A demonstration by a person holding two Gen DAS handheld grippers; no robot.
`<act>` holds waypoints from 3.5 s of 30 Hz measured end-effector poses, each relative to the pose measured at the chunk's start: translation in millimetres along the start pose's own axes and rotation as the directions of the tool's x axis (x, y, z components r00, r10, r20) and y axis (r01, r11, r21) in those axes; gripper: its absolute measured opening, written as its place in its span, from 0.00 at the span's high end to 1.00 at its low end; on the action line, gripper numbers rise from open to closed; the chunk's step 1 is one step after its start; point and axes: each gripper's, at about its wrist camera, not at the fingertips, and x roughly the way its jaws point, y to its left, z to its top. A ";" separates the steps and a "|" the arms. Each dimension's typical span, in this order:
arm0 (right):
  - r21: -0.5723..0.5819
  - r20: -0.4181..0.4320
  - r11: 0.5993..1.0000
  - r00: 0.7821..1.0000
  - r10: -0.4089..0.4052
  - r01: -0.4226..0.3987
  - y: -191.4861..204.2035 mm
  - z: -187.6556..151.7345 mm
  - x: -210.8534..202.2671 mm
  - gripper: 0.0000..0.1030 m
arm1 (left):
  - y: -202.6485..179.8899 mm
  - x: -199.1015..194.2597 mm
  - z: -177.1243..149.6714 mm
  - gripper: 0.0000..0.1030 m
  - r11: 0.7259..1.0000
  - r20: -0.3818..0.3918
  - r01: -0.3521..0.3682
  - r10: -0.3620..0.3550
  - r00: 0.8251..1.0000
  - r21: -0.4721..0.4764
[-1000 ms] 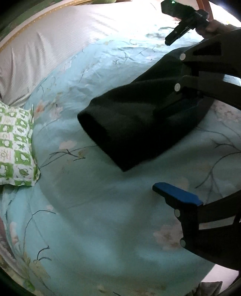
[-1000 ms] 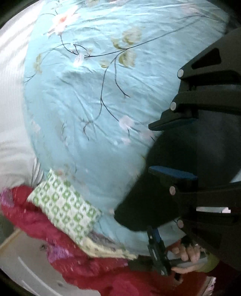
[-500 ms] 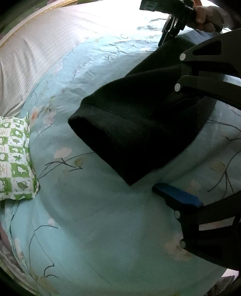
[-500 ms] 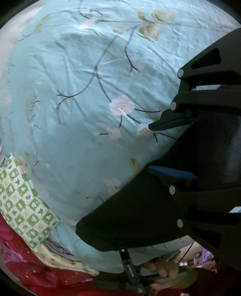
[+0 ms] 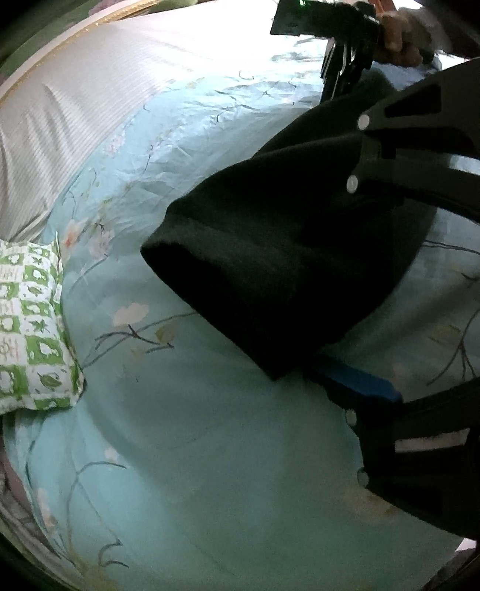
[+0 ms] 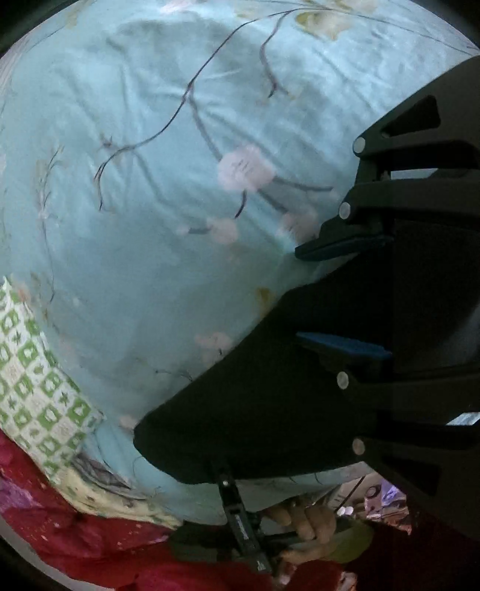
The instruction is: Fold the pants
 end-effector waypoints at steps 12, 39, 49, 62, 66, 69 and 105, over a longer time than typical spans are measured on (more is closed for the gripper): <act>-0.191 0.314 0.885 0.881 -0.354 0.423 88.6 -16.8 -69.7 0.87 | -20.7 -71.8 -3.8 0.81 0.987 0.183 0.106 -0.127 0.975 0.117; 0.476 0.443 0.859 0.793 -0.419 0.187 9.4 -208.4 -148.1 0.52 | -123.6 -62.6 -33.1 0.37 0.874 0.168 -0.031 -0.058 0.984 0.485; 0.695 0.386 0.709 0.767 -0.512 0.123 -9.8 -311.1 -173.9 0.52 | -239.5 -31.1 -95.7 0.34 0.671 -0.044 0.143 -0.162 0.986 0.728; 0.838 0.405 0.545 0.635 -0.657 0.030 -38.6 -376.2 -212.4 0.52 | -376.1 -1.7 -151.9 0.33 0.347 -0.292 0.351 -0.210 0.933 0.870; 0.849 0.407 0.528 0.631 -0.660 0.006 -48.4 -375.4 -212.9 0.52 | -416.6 11.6 -161.3 0.33 0.280 -0.342 0.387 -0.196 0.919 0.878; 0.862 0.407 0.506 0.657 -0.634 -0.046 -55.7 -380.8 -209.6 0.52 | -444.5 24.0 -165.3 0.33 0.229 -0.390 0.424 -0.179 0.903 0.876; 0.800 0.554 0.568 0.602 -0.575 -0.194 -78.2 -400.0 -201.2 0.89 | -568.2 62.2 -250.5 0.90 -0.039 -0.764 0.764 -0.080 0.640 0.644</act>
